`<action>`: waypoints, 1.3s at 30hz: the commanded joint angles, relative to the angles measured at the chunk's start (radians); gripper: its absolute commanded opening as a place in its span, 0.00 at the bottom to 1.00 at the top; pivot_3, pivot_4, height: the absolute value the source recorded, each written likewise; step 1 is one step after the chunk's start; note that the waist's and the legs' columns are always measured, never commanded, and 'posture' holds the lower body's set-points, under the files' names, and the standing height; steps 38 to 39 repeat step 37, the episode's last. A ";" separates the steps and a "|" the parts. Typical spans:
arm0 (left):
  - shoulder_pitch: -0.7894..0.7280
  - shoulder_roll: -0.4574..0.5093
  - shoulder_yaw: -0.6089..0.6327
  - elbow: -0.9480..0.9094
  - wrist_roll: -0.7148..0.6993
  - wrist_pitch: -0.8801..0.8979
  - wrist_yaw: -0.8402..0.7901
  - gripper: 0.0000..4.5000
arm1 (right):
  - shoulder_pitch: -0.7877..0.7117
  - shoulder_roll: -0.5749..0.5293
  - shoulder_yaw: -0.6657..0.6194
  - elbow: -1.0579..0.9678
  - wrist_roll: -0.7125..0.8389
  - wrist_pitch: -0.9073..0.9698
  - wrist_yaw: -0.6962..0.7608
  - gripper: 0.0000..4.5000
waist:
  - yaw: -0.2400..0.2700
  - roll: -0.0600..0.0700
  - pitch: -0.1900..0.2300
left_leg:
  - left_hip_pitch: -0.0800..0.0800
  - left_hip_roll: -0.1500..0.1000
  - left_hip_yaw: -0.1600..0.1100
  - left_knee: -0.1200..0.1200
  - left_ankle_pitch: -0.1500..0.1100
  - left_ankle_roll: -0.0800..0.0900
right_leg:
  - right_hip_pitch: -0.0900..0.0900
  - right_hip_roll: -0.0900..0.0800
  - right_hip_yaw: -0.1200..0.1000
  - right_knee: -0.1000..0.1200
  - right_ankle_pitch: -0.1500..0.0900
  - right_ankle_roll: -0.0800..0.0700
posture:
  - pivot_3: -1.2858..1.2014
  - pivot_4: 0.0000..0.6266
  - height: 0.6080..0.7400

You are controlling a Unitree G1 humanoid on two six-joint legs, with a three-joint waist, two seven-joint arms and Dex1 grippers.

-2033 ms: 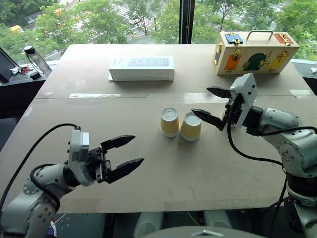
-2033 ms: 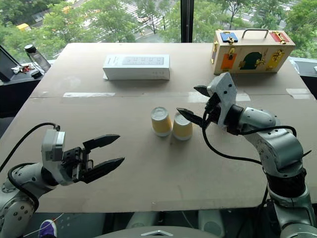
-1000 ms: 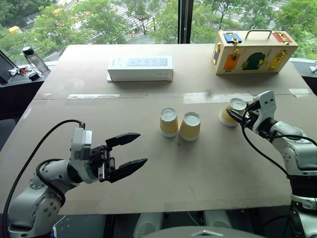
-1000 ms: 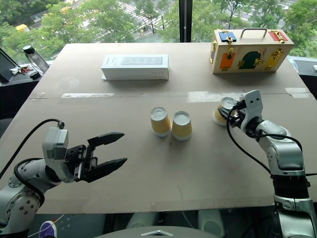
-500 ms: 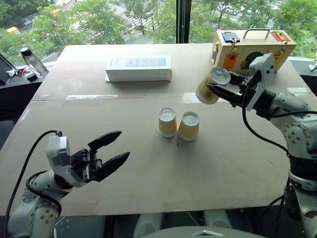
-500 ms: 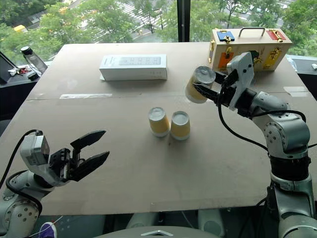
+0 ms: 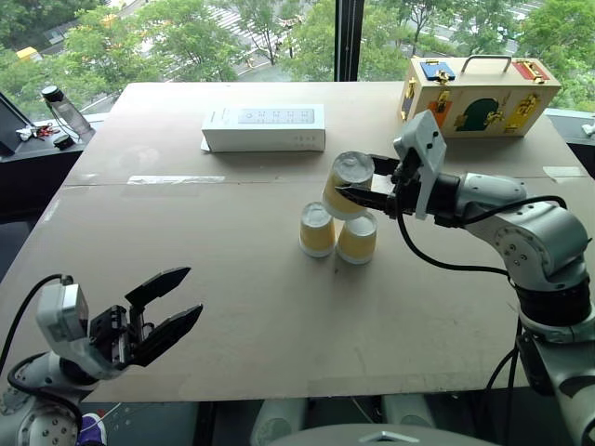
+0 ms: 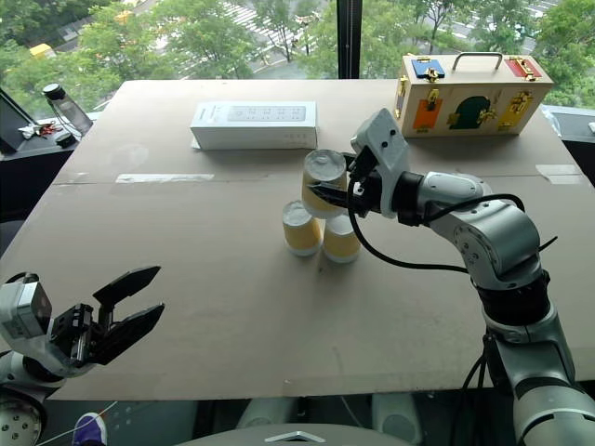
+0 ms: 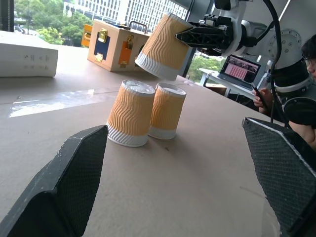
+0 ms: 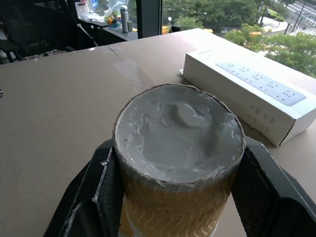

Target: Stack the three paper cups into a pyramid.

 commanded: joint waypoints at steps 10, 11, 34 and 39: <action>-0.005 -0.012 0.001 -0.028 0.005 -0.021 0.010 1.00 | 0.021 0.016 0.034 -0.027 -0.011 0.012 0.020 0.72 | 0.000 0.000 0.000 | 0.000 0.000 -0.001 0.000 0.000 0.000 | 0.000 0.000 0.000 0.000 0.000 0.000 | 0.52 0.24 1.00; -0.007 -0.012 0.000 -0.028 0.006 -0.022 0.011 1.00 | 0.029 0.010 0.037 -0.019 -0.022 -0.002 0.025 0.78 | 0.001 0.000 0.000 | 0.000 0.000 -0.001 0.000 0.000 0.000 | 0.000 0.000 0.000 0.000 0.000 0.000 | 0.52 0.24 1.00; 0.024 0.075 -0.113 -0.064 0.274 0.014 0.258 1.00 | 1.130 -0.191 -0.609 -0.202 -0.058 -0.467 0.353 0.97 | 0.021 -0.002 -0.001 | 0.000 0.001 0.004 0.000 0.000 0.000 | 0.002 0.000 -0.002 -0.001 -0.001 0.000 | 0.52 0.24 1.00; 0.037 0.112 -0.125 -0.055 0.296 0.018 0.246 1.00 | 1.172 -0.173 -0.603 -0.181 -0.065 -0.524 0.350 0.97 | 0.005 -0.001 -0.001 | 0.003 0.004 0.008 0.000 -0.001 0.000 | 0.003 0.001 0.002 -0.001 -0.003 0.003 | 0.52 0.24 1.00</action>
